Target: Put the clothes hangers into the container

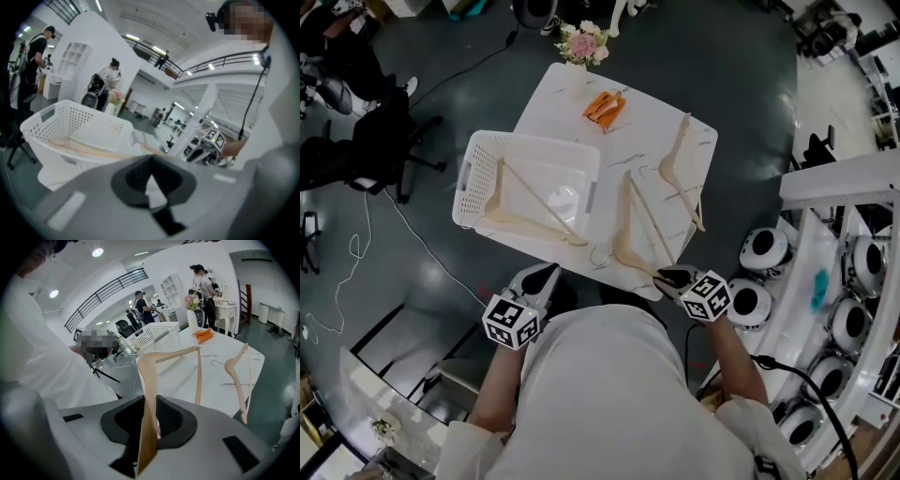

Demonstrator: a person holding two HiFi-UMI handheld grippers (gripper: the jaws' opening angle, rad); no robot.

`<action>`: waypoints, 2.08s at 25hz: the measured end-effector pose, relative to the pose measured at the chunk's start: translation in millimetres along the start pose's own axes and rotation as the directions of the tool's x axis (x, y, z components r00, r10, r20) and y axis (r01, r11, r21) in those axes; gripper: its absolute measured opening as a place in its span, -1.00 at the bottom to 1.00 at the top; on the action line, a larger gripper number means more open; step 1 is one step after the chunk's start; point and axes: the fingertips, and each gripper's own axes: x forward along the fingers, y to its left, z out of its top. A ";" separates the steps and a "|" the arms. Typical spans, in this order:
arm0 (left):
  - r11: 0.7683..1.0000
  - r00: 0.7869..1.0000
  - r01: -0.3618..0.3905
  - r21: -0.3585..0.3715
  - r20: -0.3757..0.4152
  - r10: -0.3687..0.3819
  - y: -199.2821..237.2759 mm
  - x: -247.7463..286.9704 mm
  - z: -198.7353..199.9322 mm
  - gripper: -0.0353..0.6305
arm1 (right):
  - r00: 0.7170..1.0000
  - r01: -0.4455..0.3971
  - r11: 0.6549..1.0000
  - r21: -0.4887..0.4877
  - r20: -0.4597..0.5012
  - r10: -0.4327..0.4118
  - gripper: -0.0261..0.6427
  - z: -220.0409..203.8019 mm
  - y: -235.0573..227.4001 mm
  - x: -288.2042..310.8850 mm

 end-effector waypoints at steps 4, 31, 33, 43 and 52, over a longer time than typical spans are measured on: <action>1.000 1.000 -0.004 0.002 0.007 0.004 2.0 1.0 4.0 -0.88 | 0.998 0.009 1.000 0.005 0.056 -0.009 -0.70 17.3 -0.4 -15.0; 0.990 0.988 -0.116 -0.079 0.095 0.124 50.2 -45.1 7.3 -0.88 | 0.947 -0.211 0.959 -0.189 0.202 0.249 -0.70 217.2 64.7 5.0; 0.988 0.986 -0.127 -0.087 0.100 0.135 54.5 -50.4 6.0 -0.88 | 0.943 -0.236 0.950 -0.206 0.187 0.275 -0.70 226.1 73.9 14.3; 0.980 0.979 -0.157 -0.123 0.113 0.171 72.3 -69.4 4.0 -0.88 | 0.932 -0.324 0.917 -0.232 0.088 0.351 -0.70 242.6 102.0 62.8; 0.975 0.977 -0.165 -0.151 0.113 0.183 84.4 -76.3 -2.5 -0.88 | 0.913 -0.401 0.897 -0.184 -0.002 0.408 -0.70 237.8 111.9 99.8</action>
